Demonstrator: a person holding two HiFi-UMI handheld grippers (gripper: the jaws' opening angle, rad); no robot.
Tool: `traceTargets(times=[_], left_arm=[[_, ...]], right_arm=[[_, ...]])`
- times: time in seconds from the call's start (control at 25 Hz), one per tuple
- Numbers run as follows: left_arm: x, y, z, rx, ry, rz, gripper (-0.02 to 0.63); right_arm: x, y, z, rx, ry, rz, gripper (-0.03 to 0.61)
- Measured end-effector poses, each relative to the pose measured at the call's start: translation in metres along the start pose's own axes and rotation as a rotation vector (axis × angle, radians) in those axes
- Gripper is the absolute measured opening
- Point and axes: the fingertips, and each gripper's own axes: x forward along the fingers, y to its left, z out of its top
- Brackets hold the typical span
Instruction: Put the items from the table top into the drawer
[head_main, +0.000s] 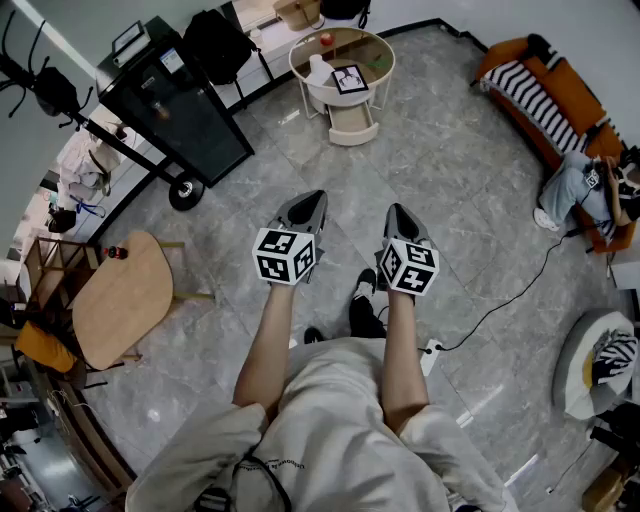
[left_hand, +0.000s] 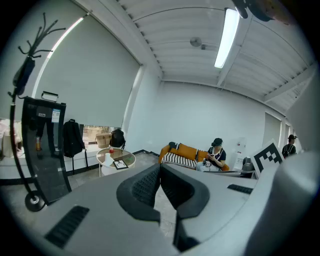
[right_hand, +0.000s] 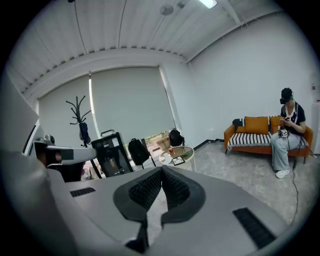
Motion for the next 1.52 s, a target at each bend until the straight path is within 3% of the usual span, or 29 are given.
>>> traceTargets(times=[0.24, 0.44, 0.6, 0.72, 0.92, 1.08, 1.2, 1.52], left_arm=[[0.09, 0.015, 0.027, -0.016, 0.001, 0.006, 0.019], [0.131, 0.023, 0.035, 0.008, 0.037, 0.043, 0.02], [0.146, 0.038, 0.033, 0.018, 0.053, 0.094, 0.02], [0.147, 0.049, 0.03, 0.019, 0.061, 0.116, 0.019], [0.155, 0.063, 0.03, -0.015, 0.063, 0.136, 0.018], [0.148, 0.076, 0.028, -0.034, 0.055, 0.17, 0.02], [0.167, 0.091, 0.036, -0.069, 0.027, 0.171, 0.02], [0.263, 0.137, 0.066, -0.072, 0.05, 0.093, 0.02]], right_arm=[[0.078, -0.045, 0.048, -0.002, -0.001, 0.05, 0.032], [0.122, -0.072, 0.075, 0.013, -0.002, 0.097, 0.032], [0.146, -0.084, 0.087, 0.138, -0.054, 0.195, 0.034], [0.152, -0.08, 0.094, 0.151, -0.068, 0.278, 0.032], [0.16, -0.098, 0.121, 0.206, -0.115, 0.312, 0.032], [0.154, -0.097, 0.117, 0.209, -0.105, 0.347, 0.032], [0.167, -0.101, 0.119, 0.176, -0.082, 0.336, 0.032], [0.255, -0.122, 0.164, 0.172, -0.077, 0.26, 0.032]])
